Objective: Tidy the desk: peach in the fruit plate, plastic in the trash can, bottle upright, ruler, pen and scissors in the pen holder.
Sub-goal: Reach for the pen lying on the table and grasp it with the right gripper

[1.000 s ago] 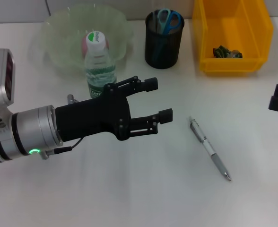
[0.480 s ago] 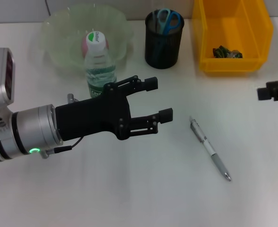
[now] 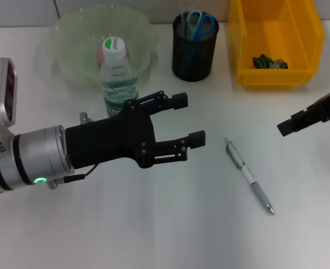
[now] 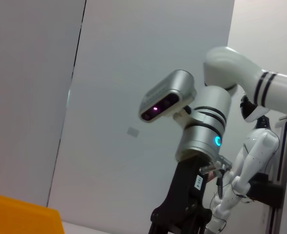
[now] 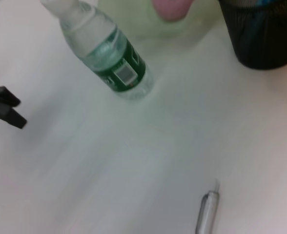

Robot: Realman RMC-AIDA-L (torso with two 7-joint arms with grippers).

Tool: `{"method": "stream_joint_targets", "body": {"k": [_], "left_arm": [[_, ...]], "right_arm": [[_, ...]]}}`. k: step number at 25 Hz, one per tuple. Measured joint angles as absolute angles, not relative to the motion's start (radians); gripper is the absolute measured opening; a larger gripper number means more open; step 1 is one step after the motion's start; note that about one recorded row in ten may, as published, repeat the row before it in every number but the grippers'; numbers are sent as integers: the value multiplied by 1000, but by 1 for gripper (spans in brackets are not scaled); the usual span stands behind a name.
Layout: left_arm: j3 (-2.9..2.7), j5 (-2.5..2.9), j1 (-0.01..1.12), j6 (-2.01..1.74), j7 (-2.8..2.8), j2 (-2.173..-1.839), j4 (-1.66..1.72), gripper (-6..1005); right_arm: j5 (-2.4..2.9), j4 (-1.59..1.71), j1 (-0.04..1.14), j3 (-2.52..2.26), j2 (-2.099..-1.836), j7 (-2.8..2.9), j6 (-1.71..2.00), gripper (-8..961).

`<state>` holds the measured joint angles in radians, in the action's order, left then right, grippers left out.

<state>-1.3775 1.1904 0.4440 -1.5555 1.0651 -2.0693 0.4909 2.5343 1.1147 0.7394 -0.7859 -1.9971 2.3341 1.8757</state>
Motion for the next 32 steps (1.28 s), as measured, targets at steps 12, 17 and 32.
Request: {"method": "stream_joint_targets", "body": {"k": [12, 17, 32], "left_arm": [[-1378, 1215, 448, -1555, 1038, -2069, 494, 831], [-1378, 1215, 446, -1557, 1031, -2069, 494, 831], [-1372, 1211, 426, -1600, 964, -2072, 494, 831]], "right_arm": [[2617, 994, 862, -965, -2020, 2503, 1772, 589], [2633, 937, 905, -1013, -2035, 2556, 1738, 589], [2675, 835, 950, -1107, -2076, 2680, 1573, 589]]}}
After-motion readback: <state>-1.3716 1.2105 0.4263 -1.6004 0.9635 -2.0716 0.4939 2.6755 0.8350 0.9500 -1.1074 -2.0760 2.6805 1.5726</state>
